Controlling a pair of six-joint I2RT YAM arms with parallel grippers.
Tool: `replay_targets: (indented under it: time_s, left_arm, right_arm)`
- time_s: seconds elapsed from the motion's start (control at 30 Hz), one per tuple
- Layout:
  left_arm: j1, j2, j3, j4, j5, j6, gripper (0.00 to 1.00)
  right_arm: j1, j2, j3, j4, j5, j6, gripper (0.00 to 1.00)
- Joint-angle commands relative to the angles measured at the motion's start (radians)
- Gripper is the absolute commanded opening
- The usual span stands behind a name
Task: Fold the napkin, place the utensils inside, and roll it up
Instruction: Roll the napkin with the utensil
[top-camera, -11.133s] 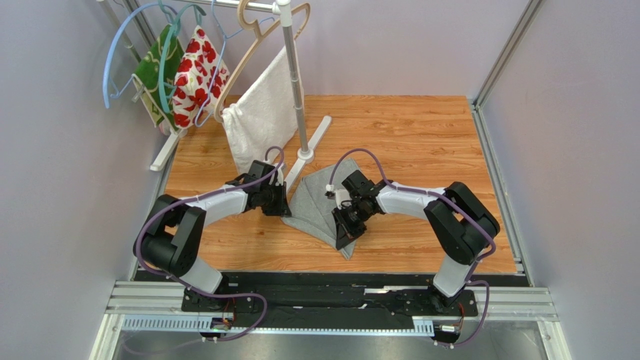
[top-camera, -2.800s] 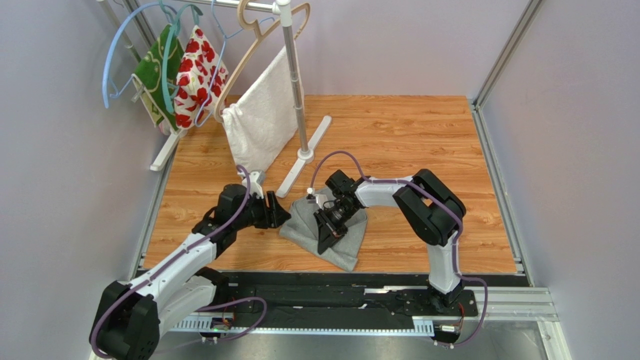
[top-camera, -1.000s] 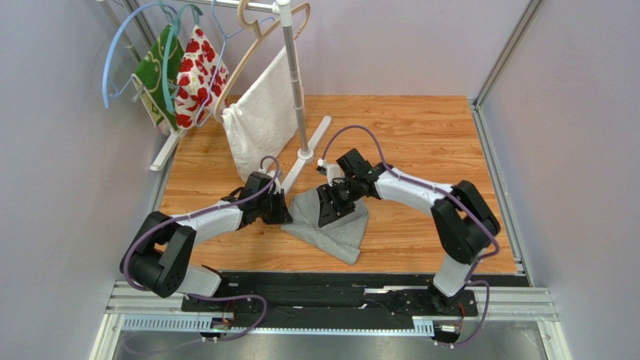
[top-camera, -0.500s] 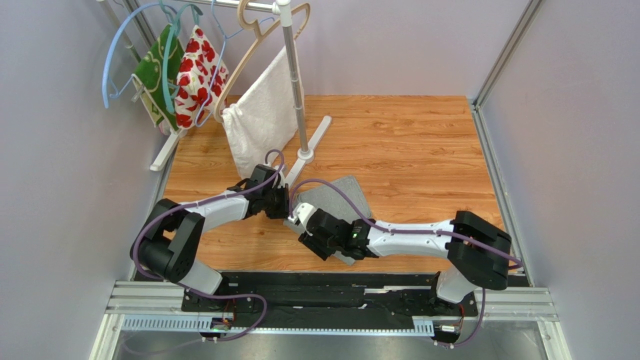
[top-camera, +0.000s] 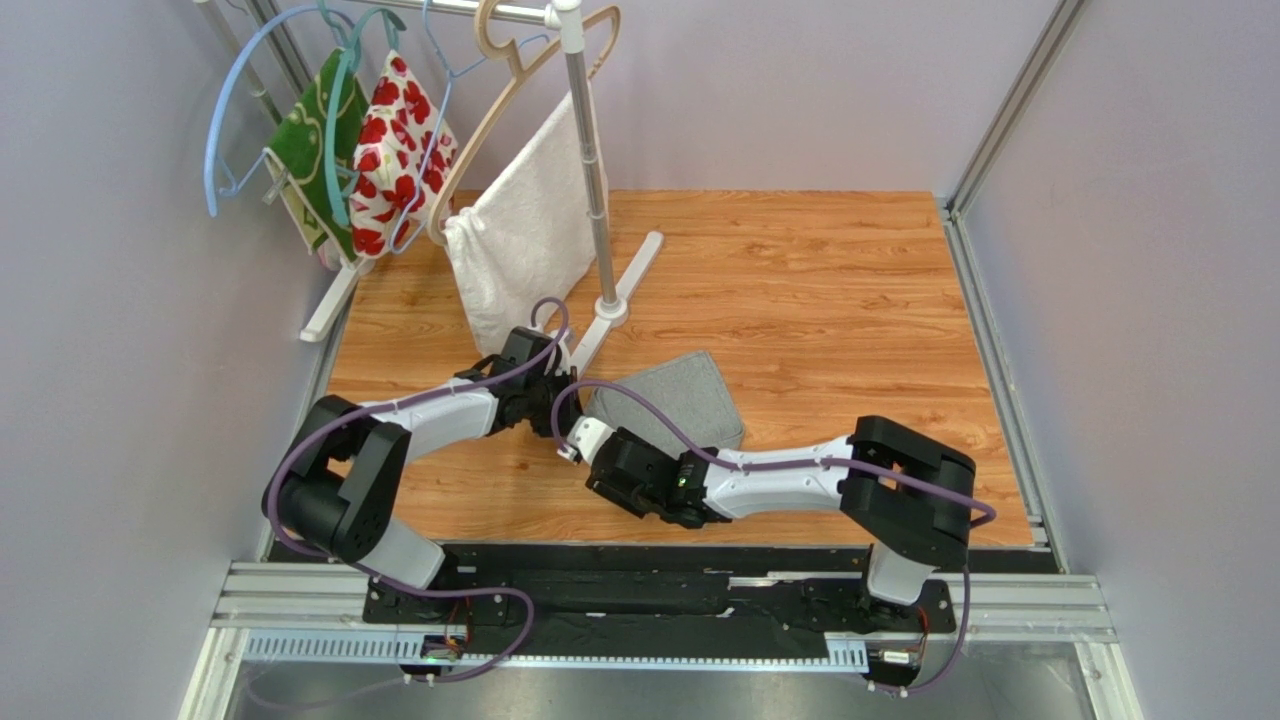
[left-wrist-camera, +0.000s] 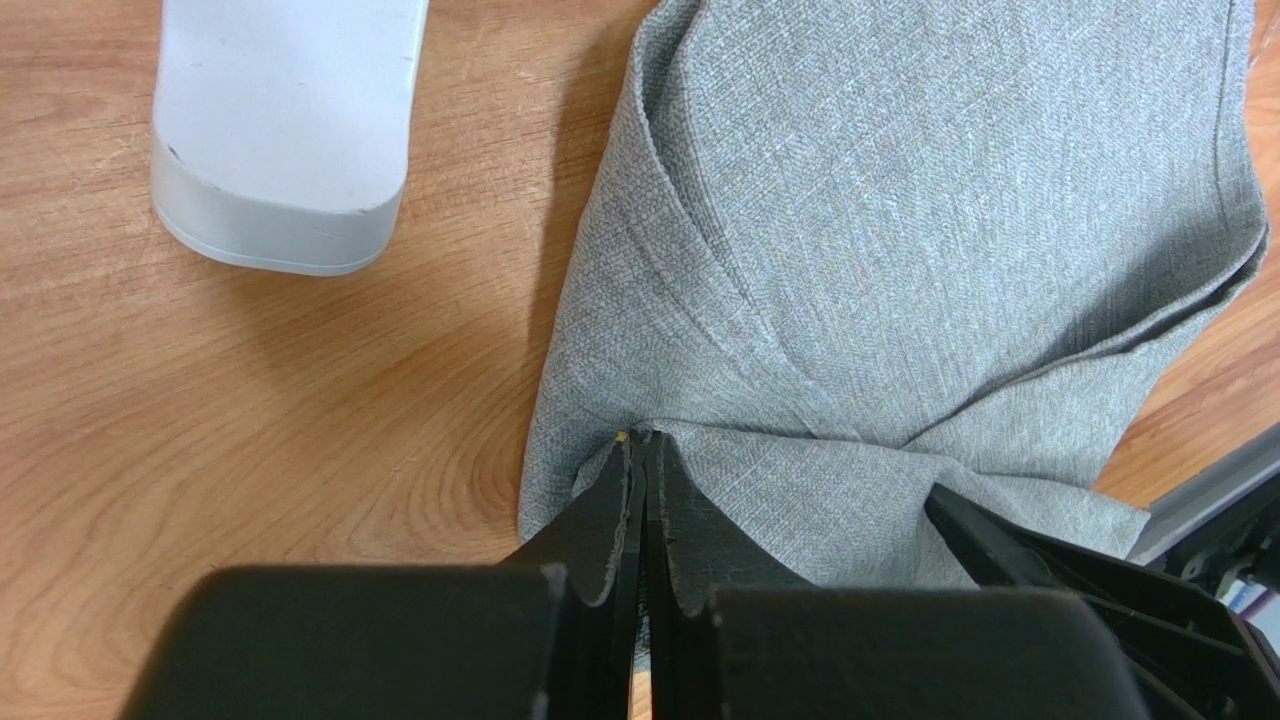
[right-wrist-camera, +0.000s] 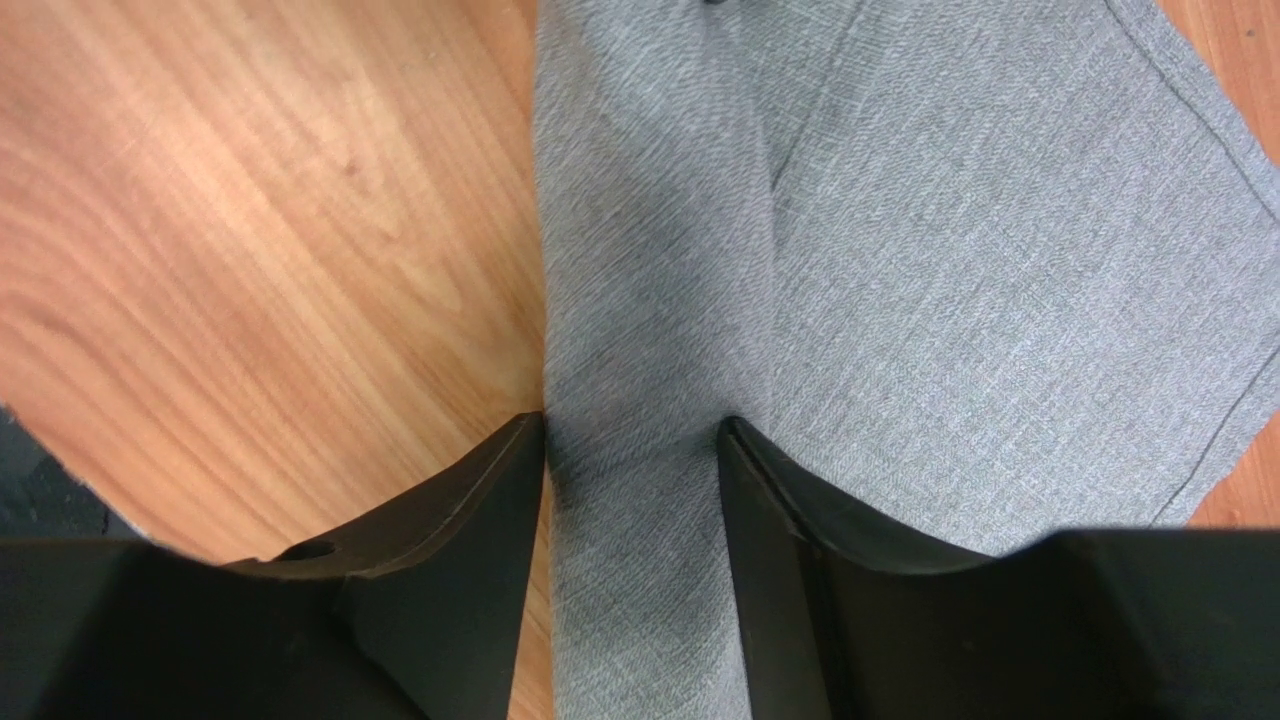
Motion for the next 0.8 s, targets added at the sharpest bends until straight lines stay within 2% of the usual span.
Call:
replay_targets:
  time_s: [0.0,0.13,0.23,0.27,0.37,0.53,0.77]
  left_arm:
    - [0.011,0.001,0.015,-0.058,-0.027,0.042,0.00]
    - [0.014,-0.036,0.025,-0.061,-0.021,0.041,0.07]
    - [0.014,-0.086,0.036,-0.078,-0.029,0.038,0.33]
    - [0.014,-0.118,0.036,-0.083,-0.048,0.036,0.47]
    - [0.015,-0.192,0.031,-0.125,-0.122,0.035,0.61]
    - [0.020,-0.304,-0.028,-0.158,-0.219,0.019,0.66]
    - [0.020,-0.476,-0.183,0.018,-0.078,0.005,0.67]
  right_arm:
    - [-0.035,0.075,0.016,-0.058,-0.016,0.041,0.49]
    - [-0.064,0.109,0.030,-0.118,-0.128,0.066,0.38]
    - [-0.089,0.112,0.025,-0.144,-0.261,0.087,0.22]
    - [-0.098,0.109,0.020,-0.146,-0.350,0.090,0.19]
    - [-0.133,0.091,0.005,-0.155,-0.500,0.113,0.13]
    - [-0.208,0.066,0.020,-0.187,-0.728,0.113,0.09]
    - [-0.305,0.104,0.066,-0.196,-0.969,0.093,0.08]
